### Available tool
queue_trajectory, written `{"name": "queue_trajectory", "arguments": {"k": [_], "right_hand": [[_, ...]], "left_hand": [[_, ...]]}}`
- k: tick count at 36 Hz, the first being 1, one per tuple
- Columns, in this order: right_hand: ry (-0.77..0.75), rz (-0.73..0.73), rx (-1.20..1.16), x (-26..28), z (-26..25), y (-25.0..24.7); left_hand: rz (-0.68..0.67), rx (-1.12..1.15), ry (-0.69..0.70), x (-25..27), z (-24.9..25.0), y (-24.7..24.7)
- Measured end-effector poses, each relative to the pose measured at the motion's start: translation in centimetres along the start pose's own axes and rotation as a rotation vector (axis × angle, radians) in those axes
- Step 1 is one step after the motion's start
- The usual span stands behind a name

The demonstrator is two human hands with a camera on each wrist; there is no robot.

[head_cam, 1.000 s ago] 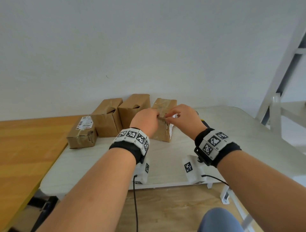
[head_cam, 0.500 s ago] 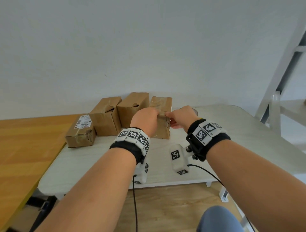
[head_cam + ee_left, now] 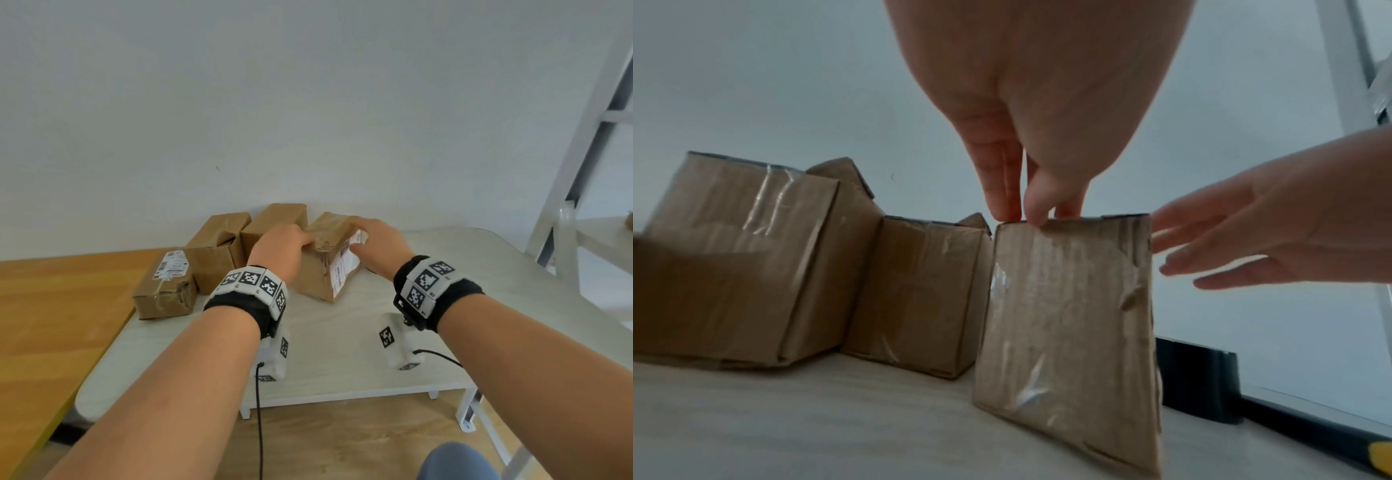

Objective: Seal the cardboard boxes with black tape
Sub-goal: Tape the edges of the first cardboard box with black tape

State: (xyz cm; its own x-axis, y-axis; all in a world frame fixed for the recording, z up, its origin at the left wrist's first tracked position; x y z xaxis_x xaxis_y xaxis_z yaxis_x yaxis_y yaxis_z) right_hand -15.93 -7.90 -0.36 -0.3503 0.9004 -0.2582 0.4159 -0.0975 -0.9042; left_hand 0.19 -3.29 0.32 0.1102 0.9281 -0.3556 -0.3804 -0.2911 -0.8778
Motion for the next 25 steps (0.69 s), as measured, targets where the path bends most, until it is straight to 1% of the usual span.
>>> {"name": "queue_trajectory", "arguments": {"k": [2,5,7,9,11,13,18,21,25], "right_hand": [[-0.080,-0.009,0.087,-0.7,-0.4,0.2],[-0.154,-0.029,0.188,-1.5,-0.8,0.7],[-0.118,-0.018,0.177,-1.7,-0.9,0.7],[-0.091,0.024,0.191,-2.1,-0.9,0.7],[-0.096,0.053,0.191,-2.5,-1.0,0.9],[-0.102,0.055,0.199,-2.5,-1.1,1.1],[-0.154,0.073,0.162,-2.0,-1.2,1.2],[-0.160,0.098,0.128,-1.9,-1.3,1.2],[-0.149,0.065,0.100,-1.9,-1.2,1.5]], "left_hand": [[0.016,0.001,0.011,0.2,-0.2,-0.1],[0.094,0.030,0.018,0.6,0.1,-0.3],[0.143,0.063,0.031,1.0,0.8,-0.3],[0.163,0.064,0.063,1.3,1.9,-0.2],[0.192,0.021,0.082,1.4,2.5,0.0],[0.217,0.008,0.064,1.3,2.5,0.2],[0.175,-0.057,0.037,0.7,1.3,1.0],[0.146,-0.121,0.008,0.2,1.2,1.2],[0.134,-0.177,-0.038,-0.2,1.0,1.0]]}}
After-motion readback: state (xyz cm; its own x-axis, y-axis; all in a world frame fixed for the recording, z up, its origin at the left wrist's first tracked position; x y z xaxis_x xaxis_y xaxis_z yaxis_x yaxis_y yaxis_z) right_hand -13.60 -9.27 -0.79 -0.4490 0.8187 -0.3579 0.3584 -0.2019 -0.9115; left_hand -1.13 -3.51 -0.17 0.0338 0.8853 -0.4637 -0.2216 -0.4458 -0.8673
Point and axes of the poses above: each hand's wrist, its own x-axis away from the middle knuckle, its own y-axis out of the palm, z = x × y, the point moved 5 cm from there along -x, towards the middle knuckle, and after that the axes turned 14 degrees about x, right-handed, at the moved point
